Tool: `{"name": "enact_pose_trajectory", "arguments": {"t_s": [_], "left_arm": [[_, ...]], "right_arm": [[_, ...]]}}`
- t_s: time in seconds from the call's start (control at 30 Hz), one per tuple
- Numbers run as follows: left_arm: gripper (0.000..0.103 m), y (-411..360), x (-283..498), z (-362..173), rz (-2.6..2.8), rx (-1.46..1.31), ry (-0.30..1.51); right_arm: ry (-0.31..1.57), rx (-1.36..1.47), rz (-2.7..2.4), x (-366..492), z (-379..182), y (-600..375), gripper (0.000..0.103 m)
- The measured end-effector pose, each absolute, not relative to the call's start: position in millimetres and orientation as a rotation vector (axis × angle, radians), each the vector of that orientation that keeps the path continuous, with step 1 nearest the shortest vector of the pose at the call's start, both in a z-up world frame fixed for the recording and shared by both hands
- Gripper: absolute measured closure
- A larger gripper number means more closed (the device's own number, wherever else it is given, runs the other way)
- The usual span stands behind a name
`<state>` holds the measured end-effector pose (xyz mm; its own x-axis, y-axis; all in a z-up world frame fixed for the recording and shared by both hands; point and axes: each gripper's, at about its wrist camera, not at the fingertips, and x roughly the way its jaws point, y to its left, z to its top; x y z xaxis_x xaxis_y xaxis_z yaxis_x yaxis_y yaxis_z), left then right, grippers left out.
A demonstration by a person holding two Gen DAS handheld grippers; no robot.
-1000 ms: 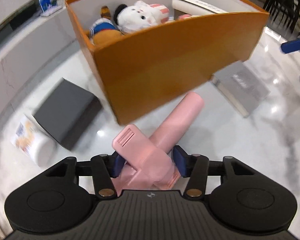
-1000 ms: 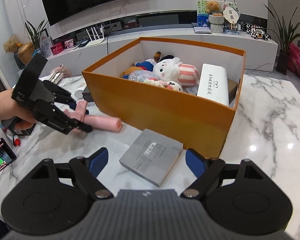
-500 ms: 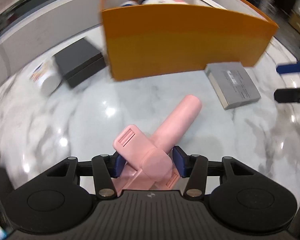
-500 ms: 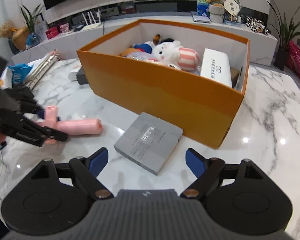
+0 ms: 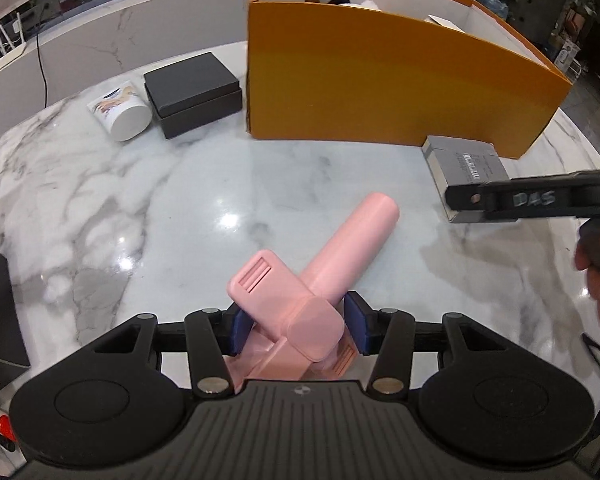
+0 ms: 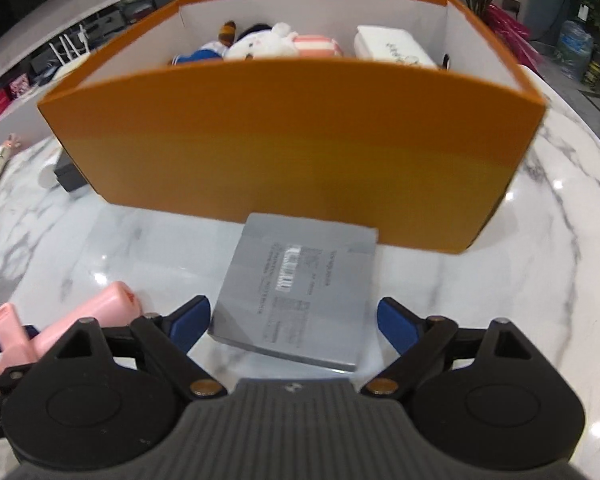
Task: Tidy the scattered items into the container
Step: 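Grasp the pink selfie stick with the left tool while the right tool grasps the grey packet, then lift the selfie stick and grey packet and carry them over the orange box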
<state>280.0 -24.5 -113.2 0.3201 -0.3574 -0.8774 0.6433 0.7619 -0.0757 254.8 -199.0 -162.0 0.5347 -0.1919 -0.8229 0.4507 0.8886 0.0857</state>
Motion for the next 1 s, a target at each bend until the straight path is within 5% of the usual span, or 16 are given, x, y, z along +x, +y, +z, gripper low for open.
{"name": "enact_pose_trajectory", "arguments": {"t_s": [1.0], "left_arm": [[0.052, -24, 277, -110, -0.699, 0.261, 1.032]], "right_arm": [[0.931, 0.196, -0.322, 210, -152, -196, 0.017]]}}
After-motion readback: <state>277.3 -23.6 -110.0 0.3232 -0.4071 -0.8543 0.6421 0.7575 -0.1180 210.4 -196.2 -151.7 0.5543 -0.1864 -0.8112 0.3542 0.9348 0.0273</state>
